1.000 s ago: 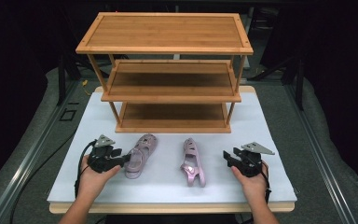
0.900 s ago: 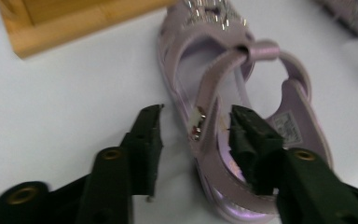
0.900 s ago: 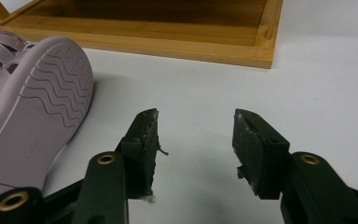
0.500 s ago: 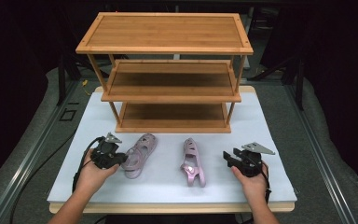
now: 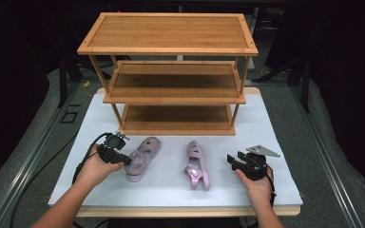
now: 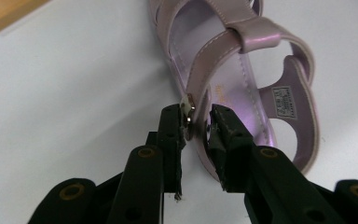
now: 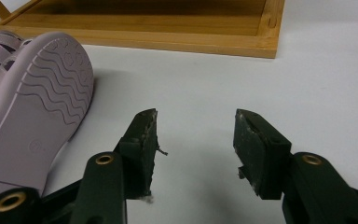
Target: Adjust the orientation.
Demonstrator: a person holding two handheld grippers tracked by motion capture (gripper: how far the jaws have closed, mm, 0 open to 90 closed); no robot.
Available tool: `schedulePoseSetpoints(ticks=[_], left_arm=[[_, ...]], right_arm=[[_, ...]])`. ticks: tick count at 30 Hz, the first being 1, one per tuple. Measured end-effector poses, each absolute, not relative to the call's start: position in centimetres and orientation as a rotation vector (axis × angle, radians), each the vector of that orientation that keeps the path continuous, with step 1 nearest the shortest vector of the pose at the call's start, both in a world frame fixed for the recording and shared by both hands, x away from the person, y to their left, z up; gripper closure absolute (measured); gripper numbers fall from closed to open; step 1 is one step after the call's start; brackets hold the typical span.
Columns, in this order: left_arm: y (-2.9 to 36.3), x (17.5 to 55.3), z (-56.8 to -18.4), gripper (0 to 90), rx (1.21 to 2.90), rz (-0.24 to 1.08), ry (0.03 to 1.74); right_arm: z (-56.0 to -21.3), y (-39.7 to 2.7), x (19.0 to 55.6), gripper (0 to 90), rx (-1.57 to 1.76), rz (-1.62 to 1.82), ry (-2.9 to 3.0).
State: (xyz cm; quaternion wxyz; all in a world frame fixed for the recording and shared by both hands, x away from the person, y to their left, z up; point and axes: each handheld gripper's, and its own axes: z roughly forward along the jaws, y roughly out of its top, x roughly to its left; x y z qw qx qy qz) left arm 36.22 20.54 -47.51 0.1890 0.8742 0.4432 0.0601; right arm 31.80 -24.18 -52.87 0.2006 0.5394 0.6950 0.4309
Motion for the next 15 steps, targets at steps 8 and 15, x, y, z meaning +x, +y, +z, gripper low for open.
schedulePoseSetpoints(ticks=[8,15], left_arm=[[19.3,37.8,-47.7,76.9,2.562,0.105,1.304],[18.9,38.7,-47.6,78.6,2.600,0.047,1.372]], right_arm=[[-53.0,-24.1,31.9,49.4,1.516,1.207,1.945],[-52.9,-24.1,31.9,49.4,1.518,1.212,1.943]])
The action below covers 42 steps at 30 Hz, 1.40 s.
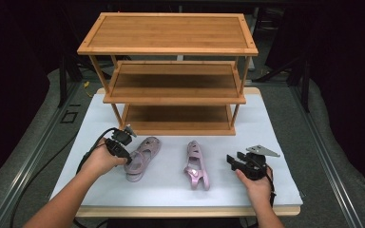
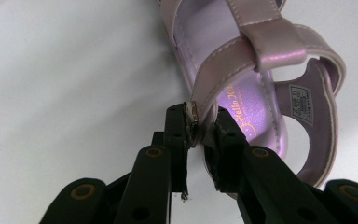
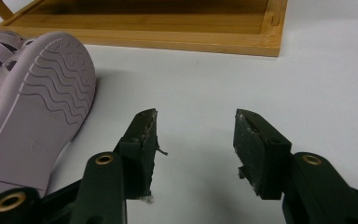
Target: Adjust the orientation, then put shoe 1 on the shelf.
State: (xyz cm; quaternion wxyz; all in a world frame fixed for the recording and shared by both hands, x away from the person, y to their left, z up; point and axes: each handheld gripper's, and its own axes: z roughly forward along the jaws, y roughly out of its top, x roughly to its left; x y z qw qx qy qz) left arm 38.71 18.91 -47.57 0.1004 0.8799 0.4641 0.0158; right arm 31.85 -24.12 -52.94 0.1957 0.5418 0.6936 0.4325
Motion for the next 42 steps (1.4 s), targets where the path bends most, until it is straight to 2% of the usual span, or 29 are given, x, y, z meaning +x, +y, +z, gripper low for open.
schedulePoseSetpoints(ticks=[27,42], left_arm=[[18.4,40.0,-48.3,79.8,2.664,0.025,1.388],[18.6,39.7,-48.1,82.4,2.626,0.023,1.362]], right_arm=[[-53.1,-24.3,32.0,49.4,1.537,1.227,1.954],[-53.1,-24.4,32.0,49.4,1.545,1.228,1.953]])
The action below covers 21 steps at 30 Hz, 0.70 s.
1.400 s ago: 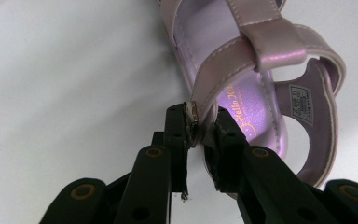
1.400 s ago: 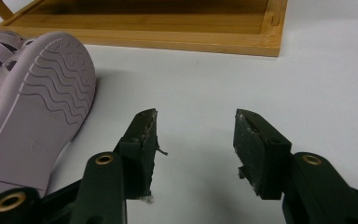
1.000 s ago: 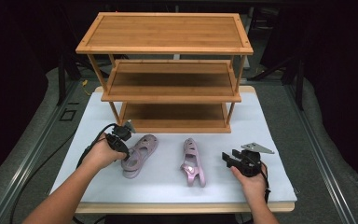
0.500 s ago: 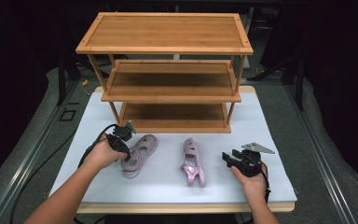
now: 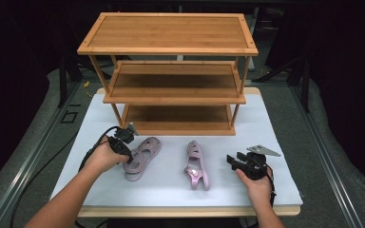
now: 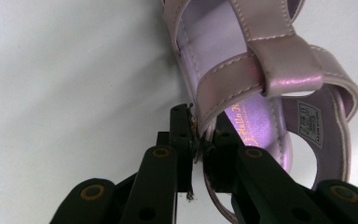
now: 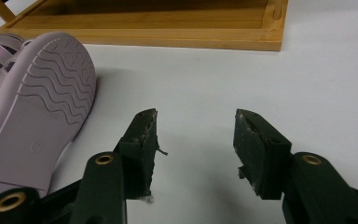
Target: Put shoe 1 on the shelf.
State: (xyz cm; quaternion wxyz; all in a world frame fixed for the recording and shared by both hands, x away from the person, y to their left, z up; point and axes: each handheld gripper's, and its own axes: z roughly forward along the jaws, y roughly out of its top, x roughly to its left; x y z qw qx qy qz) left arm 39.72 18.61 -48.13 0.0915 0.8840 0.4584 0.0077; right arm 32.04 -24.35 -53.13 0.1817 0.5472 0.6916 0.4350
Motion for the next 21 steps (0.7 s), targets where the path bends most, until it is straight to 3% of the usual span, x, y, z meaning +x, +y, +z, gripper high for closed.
schedulePoseSetpoints(ticks=[15,21], left_arm=[[19.7,39.3,-47.0,82.8,2.533,0.043,1.308],[20.4,38.0,-45.9,82.9,2.370,0.099,1.267]], right_arm=[[-53.2,-24.4,32.1,49.4,1.552,1.233,1.945],[-53.2,-24.4,32.1,49.4,1.554,1.233,1.947]])
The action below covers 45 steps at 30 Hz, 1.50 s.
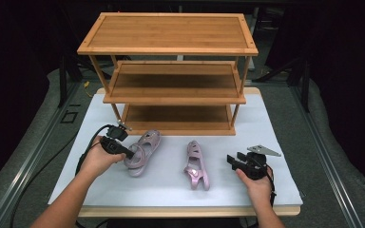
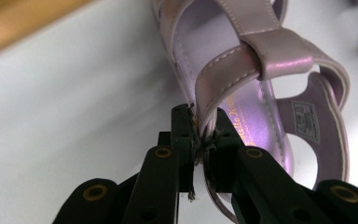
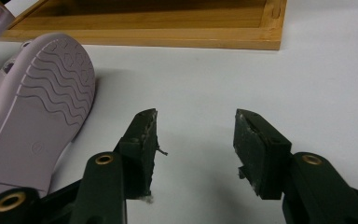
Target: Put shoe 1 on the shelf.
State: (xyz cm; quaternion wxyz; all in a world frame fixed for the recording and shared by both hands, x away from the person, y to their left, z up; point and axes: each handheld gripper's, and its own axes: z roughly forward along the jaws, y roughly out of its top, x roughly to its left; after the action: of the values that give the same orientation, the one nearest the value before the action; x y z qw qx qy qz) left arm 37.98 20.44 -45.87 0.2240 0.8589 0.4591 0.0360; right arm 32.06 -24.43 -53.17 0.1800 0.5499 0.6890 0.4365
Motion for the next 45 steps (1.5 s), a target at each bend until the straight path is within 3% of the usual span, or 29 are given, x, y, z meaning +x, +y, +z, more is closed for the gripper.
schedulePoseSetpoints(ticks=[27,45], left_arm=[[23.7,32.1,-40.5,83.0,1.692,0.481,1.137],[23.1,33.2,-38.6,83.0,1.577,0.564,1.142]], right_arm=[[-53.3,-24.5,32.1,49.3,1.580,1.246,1.931],[-53.4,-24.8,32.1,49.2,1.603,1.253,1.920]])
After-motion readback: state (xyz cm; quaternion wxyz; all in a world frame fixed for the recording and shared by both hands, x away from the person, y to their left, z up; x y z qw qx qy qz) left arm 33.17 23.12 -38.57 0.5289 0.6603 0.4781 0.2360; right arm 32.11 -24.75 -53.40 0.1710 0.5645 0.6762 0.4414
